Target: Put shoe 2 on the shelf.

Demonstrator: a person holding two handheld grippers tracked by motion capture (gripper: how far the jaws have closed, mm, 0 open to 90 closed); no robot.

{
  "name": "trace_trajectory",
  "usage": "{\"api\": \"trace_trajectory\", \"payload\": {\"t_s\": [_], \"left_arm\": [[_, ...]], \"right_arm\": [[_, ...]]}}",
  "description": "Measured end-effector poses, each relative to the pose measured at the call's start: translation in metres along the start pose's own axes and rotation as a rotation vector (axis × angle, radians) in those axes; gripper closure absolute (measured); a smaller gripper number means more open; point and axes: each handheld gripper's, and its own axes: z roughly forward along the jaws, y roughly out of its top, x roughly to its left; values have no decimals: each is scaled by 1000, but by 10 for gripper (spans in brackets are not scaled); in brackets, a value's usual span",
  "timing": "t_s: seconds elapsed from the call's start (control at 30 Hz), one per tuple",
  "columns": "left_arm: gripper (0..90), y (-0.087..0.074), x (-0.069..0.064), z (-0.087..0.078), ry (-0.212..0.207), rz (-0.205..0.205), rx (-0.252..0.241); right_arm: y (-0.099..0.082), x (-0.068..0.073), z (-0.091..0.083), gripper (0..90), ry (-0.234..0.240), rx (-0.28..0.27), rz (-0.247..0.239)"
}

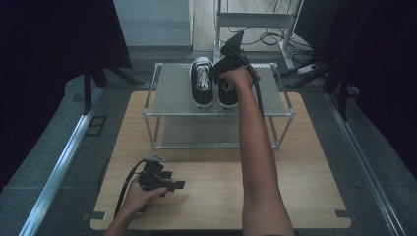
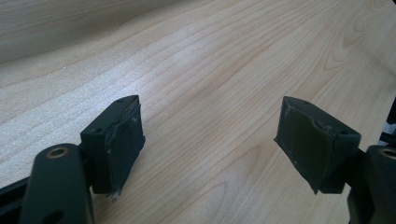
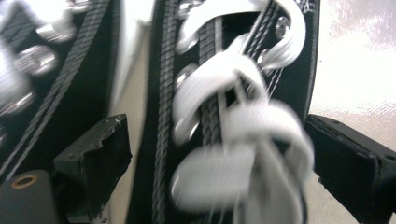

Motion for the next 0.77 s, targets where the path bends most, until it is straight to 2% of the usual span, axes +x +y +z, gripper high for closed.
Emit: {"api": "trace_trajectory", "payload": {"t_s": [0.07,0.17,0.27,0.4,0.5,0.6,0.67,0.77], "left_arm": [[227,0,0,0,2,0,3],[227,0,1,0,9,-6,4],[227,0,1,-1,14,-12,-3],[227,0,1,-3,23,-13,-8],[227,0,1,-4,29,-12,-7],[227,0,1,-5,34,-12,-9],[227,0,1,-6,33,-13,-10],[227,1,0,-6,35,-11,-11]], "right_arm": [[-7,0,-8,80,38,-36,-27],[-23,1,-25,93,96,-99,-98],[-44,2,-39,93,157,-137,-157],[-71,-2,-54,98,202,-192,-207],[-92,-8,-62,113,236,-239,-243],[-121,-16,-72,134,297,-291,-298],[-142,-20,-74,142,326,-319,-337],[-161,-24,-73,161,351,-348,-378]]}}
